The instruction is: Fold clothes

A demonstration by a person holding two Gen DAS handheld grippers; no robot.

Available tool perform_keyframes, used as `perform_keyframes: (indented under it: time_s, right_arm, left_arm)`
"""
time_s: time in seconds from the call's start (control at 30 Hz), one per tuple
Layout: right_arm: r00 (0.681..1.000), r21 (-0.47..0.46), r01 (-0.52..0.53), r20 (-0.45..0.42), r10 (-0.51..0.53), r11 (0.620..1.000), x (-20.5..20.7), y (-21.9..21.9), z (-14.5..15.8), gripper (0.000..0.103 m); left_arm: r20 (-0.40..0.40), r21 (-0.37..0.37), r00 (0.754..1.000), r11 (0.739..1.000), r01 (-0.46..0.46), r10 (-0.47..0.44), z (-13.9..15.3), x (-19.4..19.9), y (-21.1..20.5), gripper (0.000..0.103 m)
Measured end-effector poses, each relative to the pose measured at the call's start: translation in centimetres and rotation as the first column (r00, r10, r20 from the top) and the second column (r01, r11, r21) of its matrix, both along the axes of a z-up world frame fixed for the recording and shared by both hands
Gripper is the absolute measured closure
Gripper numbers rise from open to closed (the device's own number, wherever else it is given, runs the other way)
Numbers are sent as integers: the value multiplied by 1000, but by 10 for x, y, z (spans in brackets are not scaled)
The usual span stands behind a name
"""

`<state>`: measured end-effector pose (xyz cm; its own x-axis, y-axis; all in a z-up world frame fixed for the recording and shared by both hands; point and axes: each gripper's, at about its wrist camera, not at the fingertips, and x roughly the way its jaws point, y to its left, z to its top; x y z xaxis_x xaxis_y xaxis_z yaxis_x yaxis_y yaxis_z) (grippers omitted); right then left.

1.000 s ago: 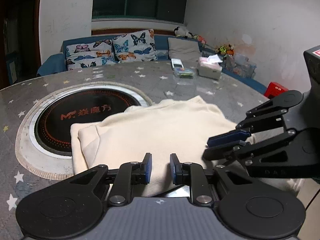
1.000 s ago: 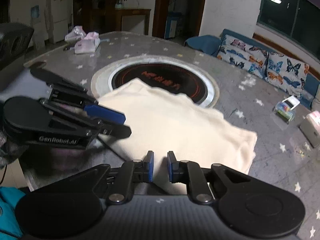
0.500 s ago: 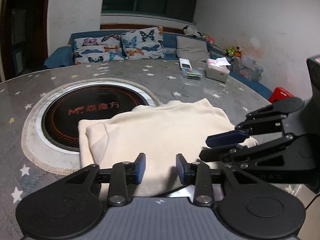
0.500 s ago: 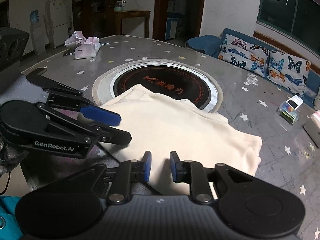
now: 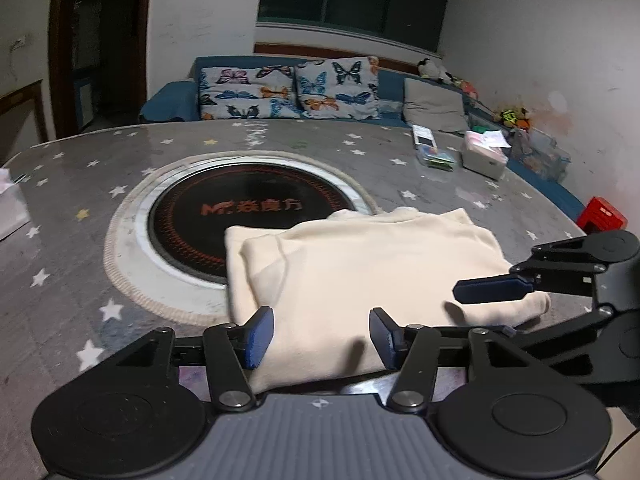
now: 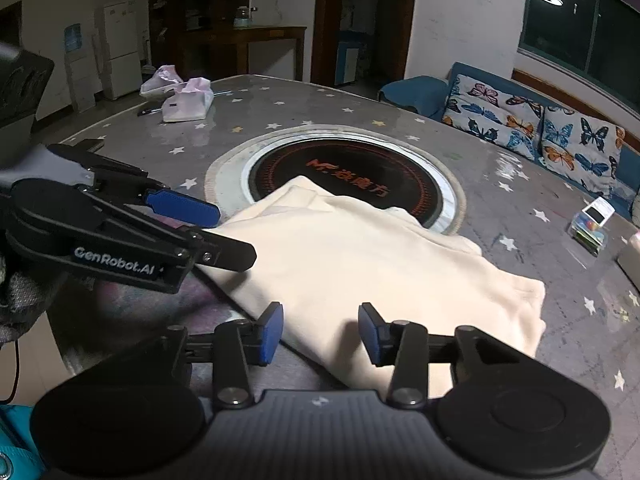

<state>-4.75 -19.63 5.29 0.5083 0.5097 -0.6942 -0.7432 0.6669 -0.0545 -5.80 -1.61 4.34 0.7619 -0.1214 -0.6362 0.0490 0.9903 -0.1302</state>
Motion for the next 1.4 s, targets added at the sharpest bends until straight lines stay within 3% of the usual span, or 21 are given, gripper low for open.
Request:
perform_keyframes:
  time_s: [0.47,0.73,1.1,1.4]
  right_arm:
    - [994,-51,-103,33,105,993,-17,38,7,59]
    - [984,-90,-169,43,173,981,-18,66,5,58]
    - [959,-161,-261,73,276,952,-25,107,-7,58]
    - [953,-217,-256,108,284,942,-28,123,-22,61]
  left_arm:
    - [-18,-32,988,987,-157,156,1,-4,44,38]
    - [-38,-101,972,967,-234,231,5,4,74,38]
    - [-102,-199,961,942,-271,256,-2,17,87,38]
    - [-144,-291,958,915,-280,247,-7,26,88,38]
